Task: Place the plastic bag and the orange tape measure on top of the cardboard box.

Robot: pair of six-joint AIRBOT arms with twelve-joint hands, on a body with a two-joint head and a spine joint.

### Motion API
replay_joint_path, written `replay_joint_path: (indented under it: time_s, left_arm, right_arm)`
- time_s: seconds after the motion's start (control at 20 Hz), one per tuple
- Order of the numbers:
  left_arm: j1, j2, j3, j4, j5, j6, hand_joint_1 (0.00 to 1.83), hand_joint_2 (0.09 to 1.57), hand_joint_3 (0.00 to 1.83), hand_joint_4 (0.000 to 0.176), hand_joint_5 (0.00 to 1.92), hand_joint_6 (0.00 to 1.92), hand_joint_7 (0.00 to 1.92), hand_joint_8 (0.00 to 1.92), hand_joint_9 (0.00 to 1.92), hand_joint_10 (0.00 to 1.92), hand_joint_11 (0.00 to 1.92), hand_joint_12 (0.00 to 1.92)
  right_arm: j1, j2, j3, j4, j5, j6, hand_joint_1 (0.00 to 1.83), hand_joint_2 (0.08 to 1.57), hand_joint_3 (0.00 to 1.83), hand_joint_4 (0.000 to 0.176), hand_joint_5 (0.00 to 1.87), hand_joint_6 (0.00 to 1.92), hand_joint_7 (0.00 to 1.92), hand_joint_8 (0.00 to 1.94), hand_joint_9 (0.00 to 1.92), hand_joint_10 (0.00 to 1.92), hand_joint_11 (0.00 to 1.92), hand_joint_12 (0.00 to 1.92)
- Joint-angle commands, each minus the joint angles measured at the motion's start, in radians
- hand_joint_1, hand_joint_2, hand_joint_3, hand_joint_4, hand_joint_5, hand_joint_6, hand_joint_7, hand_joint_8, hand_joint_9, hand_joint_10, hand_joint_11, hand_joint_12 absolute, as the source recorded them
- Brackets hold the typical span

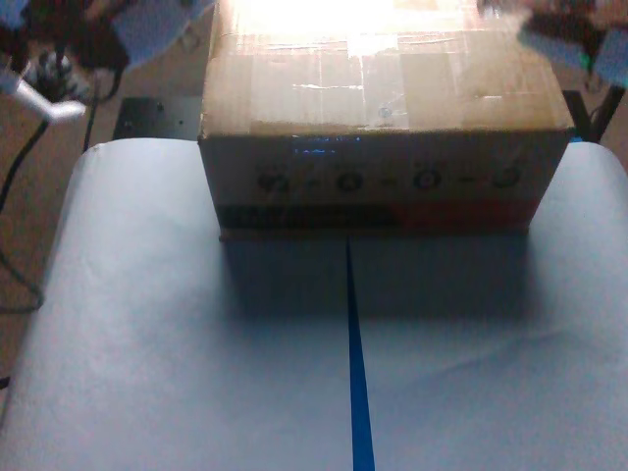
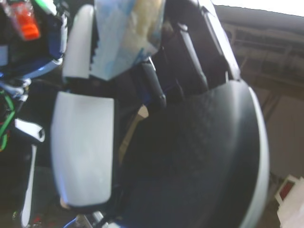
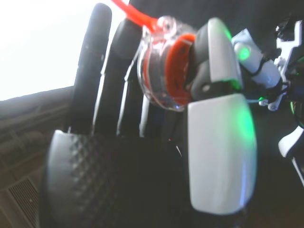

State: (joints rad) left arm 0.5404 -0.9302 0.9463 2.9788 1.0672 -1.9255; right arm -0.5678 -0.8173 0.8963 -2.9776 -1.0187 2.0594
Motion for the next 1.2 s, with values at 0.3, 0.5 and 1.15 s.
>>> replay_joint_path:
  time_s: [0.3, 0.5, 1.15]
  left_arm:
    - [-0.128, -0.111, 0.128, 0.033, -0.085, 0.001, 1.35, 1.19, 0.00, 0.000, 0.88, 0.90, 0.73, 1.41, 0.81, 1.48, 0.68, 1.66]
    - [-0.168, -0.171, 0.199, 0.033, -0.183, 0.001, 1.18, 1.15, 0.00, 0.000, 0.90, 1.07, 0.91, 1.58, 1.00, 1.88, 1.07, 1.91]
    - [-0.197, -0.339, 0.393, 0.033, -0.414, -0.006, 1.35, 1.20, 0.00, 0.000, 0.77, 1.25, 0.82, 1.28, 0.71, 1.48, 0.54, 1.63]
  right_arm:
    - [0.137, -0.106, 0.141, -0.034, 0.030, -0.022, 1.26, 1.14, 0.00, 0.000, 1.00, 0.72, 0.90, 1.43, 1.00, 1.60, 1.03, 1.89]
    - [0.177, -0.153, 0.205, -0.034, 0.090, -0.022, 1.19, 1.11, 0.00, 0.000, 0.99, 0.97, 1.36, 1.63, 1.60, 1.71, 1.59, 1.82]
    - [0.190, -0.291, 0.362, -0.034, 0.201, -0.023, 1.28, 1.12, 0.00, 0.000, 0.99, 0.72, 1.00, 1.26, 1.04, 1.47, 0.98, 1.75]
